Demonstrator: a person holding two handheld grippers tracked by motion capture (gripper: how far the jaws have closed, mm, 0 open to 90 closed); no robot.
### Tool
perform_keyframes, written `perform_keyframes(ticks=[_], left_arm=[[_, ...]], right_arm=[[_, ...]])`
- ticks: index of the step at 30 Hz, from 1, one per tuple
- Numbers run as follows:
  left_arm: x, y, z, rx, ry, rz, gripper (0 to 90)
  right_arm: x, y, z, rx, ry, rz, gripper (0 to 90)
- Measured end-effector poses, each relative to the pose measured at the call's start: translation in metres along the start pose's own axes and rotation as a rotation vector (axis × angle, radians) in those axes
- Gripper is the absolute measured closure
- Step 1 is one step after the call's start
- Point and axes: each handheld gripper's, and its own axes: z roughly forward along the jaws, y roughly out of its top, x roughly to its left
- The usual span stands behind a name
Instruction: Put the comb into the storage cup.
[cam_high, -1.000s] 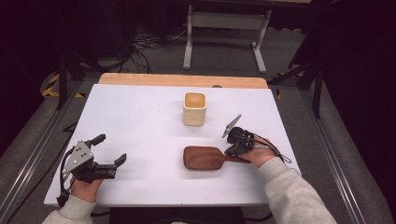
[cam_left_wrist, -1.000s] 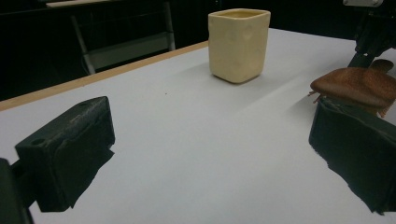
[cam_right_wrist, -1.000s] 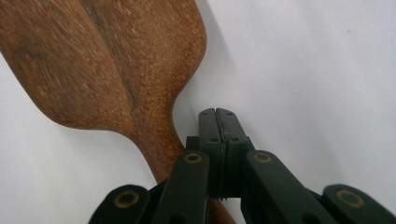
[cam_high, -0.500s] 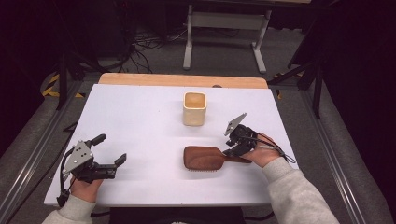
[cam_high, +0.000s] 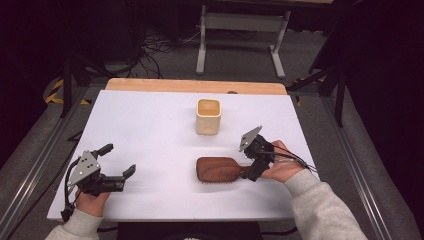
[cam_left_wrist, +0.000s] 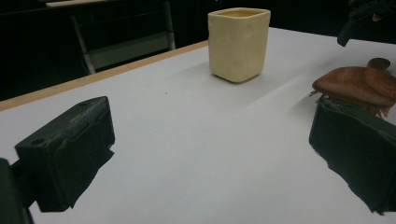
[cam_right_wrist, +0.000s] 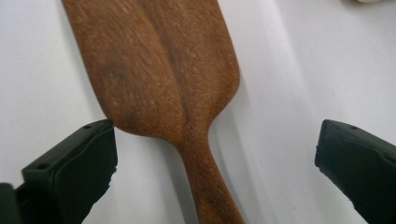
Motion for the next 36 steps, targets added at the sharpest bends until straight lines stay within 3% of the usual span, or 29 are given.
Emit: perform_keyframes(ticks=[11, 20, 27, 30, 33, 34, 36], left_arm=[[0.0, 0.0, 0.0, -0.002, 0.002, -0.003, 1.1], [0.0, 0.0, 0.0, -0.005, -0.001, -0.004, 0.6], [0.0, 0.0, -0.001, -0.002, 0.0, 0.003, 0.6], [0.0, 0.0, 0.0, -0.006, -0.003, 0.002, 0.6], [0.0, 0.0, 0.0, -0.004, -0.002, 0.005, 0.6], [0.0, 0.0, 0.0, -0.004, -0.002, 0.005, 0.6], [0.0, 0.0, 0.0, -0.006, 0.0, 0.003, 0.6]], right_arm=[[0.004, 0.0, 0.006, 0.019, 0.036, -0.072, 0.0], [0.005, -0.003, 0.016, 0.091, 0.039, -0.097, 4.5], [0.006, -0.003, 0.022, 0.141, 0.068, -0.103, 17.9], [0.004, -0.002, 0.024, 0.138, 0.082, -0.134, 25.3], [0.005, -0.002, 0.026, 0.161, 0.095, -0.141, 36.2], [0.004, -0.001, 0.027, 0.153, 0.098, -0.173, 40.1], [0.005, -0.001, 0.026, 0.167, 0.103, -0.165, 45.1]])
